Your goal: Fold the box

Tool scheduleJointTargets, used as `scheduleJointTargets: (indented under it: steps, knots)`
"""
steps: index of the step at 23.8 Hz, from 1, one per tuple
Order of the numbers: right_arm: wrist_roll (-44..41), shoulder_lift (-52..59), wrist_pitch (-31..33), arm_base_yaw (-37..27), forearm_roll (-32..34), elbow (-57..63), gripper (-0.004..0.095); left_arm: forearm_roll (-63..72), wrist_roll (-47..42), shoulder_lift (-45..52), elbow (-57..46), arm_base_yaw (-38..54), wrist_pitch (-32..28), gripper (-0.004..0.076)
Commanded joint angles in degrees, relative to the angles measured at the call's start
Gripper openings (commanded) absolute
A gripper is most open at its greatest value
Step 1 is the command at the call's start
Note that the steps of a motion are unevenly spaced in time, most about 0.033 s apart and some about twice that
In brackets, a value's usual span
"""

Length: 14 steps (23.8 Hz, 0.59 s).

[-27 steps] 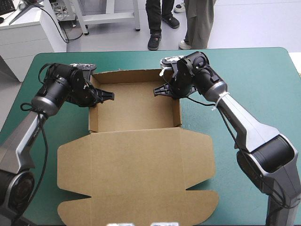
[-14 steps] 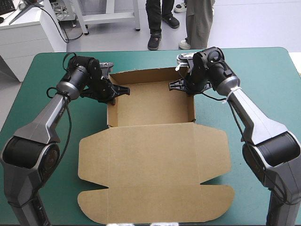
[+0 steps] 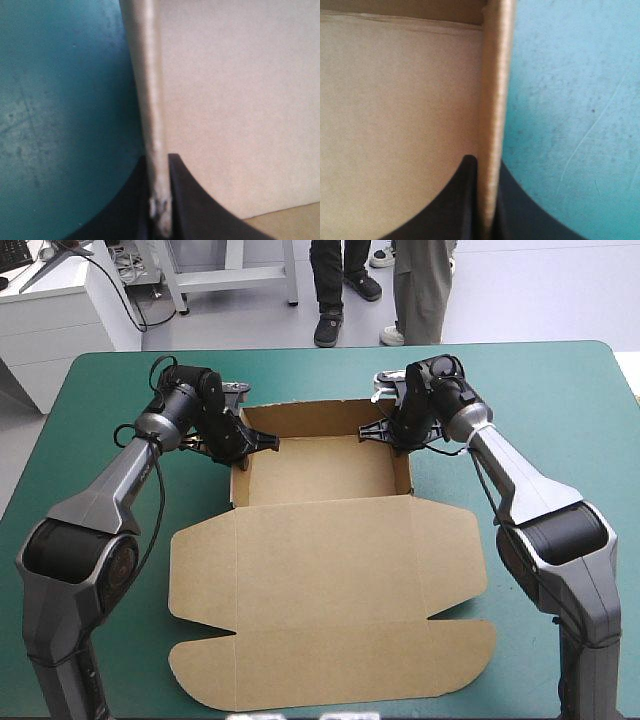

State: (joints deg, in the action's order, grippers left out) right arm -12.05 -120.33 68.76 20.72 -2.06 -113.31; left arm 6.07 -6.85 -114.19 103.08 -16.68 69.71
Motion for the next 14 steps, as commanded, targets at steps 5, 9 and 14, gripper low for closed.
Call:
scheduleJointTargets:
  steps: [5, 9, 14]
  knots:
    - [-3.1, 2.1, 2.9, 0.5, 2.1, -1.1, 0.0468, 2.3, 2.7, 2.3, 4.1, -0.4, -2.3, 0.0363]
    - [-3.5, 3.3, 2.9, 0.5, 5.8, -2.2, 0.0482, 2.3, 6.8, 2.3, 6.2, -0.4, -1.0, 0.0541]
    - [-3.5, 6.6, 2.9, 0.5, 10.1, -4.2, 0.0482, 1.5, 7.5, 2.3, 8.5, -0.3, 2.2, 0.0557]
